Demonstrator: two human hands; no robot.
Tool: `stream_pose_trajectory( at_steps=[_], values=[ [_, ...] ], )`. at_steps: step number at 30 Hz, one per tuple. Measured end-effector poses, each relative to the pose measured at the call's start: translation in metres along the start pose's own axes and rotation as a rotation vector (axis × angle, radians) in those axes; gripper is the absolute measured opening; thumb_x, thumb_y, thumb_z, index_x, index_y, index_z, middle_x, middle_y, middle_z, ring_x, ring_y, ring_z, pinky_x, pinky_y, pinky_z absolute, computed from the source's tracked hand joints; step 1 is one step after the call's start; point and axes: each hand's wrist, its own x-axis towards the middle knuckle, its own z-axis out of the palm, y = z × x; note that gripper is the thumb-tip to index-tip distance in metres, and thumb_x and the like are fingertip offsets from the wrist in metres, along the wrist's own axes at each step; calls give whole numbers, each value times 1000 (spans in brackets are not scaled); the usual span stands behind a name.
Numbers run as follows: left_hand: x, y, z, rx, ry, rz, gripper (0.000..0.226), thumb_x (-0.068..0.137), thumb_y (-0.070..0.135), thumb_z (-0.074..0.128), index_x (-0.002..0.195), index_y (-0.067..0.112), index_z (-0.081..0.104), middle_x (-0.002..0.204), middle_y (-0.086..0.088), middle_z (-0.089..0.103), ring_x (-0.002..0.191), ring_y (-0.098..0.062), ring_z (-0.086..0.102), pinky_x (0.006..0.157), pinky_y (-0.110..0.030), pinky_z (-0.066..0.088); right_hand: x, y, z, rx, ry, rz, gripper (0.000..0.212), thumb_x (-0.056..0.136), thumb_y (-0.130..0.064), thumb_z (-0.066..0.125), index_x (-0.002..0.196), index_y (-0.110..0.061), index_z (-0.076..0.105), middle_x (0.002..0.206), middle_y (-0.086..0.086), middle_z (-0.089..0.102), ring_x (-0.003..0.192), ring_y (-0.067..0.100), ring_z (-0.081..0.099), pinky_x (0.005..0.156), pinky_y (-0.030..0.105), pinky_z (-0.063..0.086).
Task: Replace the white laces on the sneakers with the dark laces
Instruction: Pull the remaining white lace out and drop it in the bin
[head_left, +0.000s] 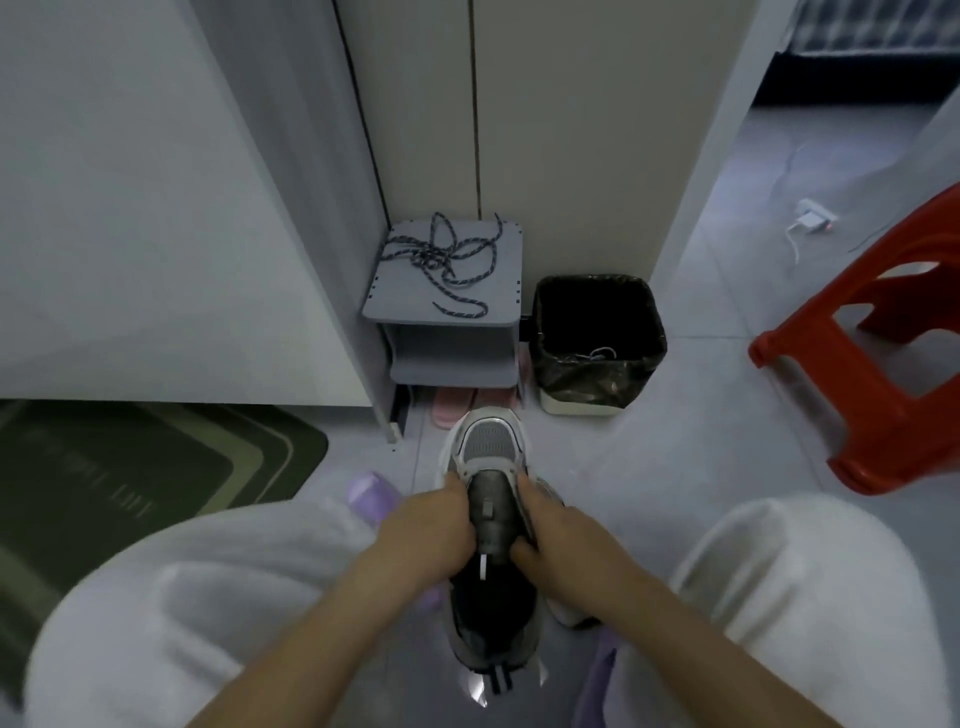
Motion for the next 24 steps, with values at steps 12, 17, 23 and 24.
stream_pose_trajectory(
  at_steps=[12,17,23,24],
  values=[
    [109,-46,105,-226,-326,-200,34,86,7,46,119,11,43,86,-7,61,69,-18,61,48,-23,49,75,127,39,85,-162,503,39,93,-44,45,101,-9,61,115,12,61,109,28,57,82,28,42],
    [167,-69,158,-275,-340,-266,38,89,18,45,127,18,39,88,-6,59,66,-17,58,47,-24,48,107,191,75,-15,-299,621,35,87,-42,56,101,-10,52,111,15,61,101,30,59,78,30,44],
    [197,-86,187,-219,-382,-328,43,92,18,47,135,11,42,118,-13,61,104,-31,60,88,-38,50,145,200,110,-127,-350,497,41,93,-40,48,126,-16,46,122,10,58,113,30,55,89,37,45],
    [198,-87,185,-239,-402,-323,40,93,18,46,132,10,45,118,-13,61,103,-30,61,87,-36,51,149,198,112,-189,-344,475,36,95,-38,44,123,-16,49,122,9,59,112,29,56,87,36,46]
  ],
)
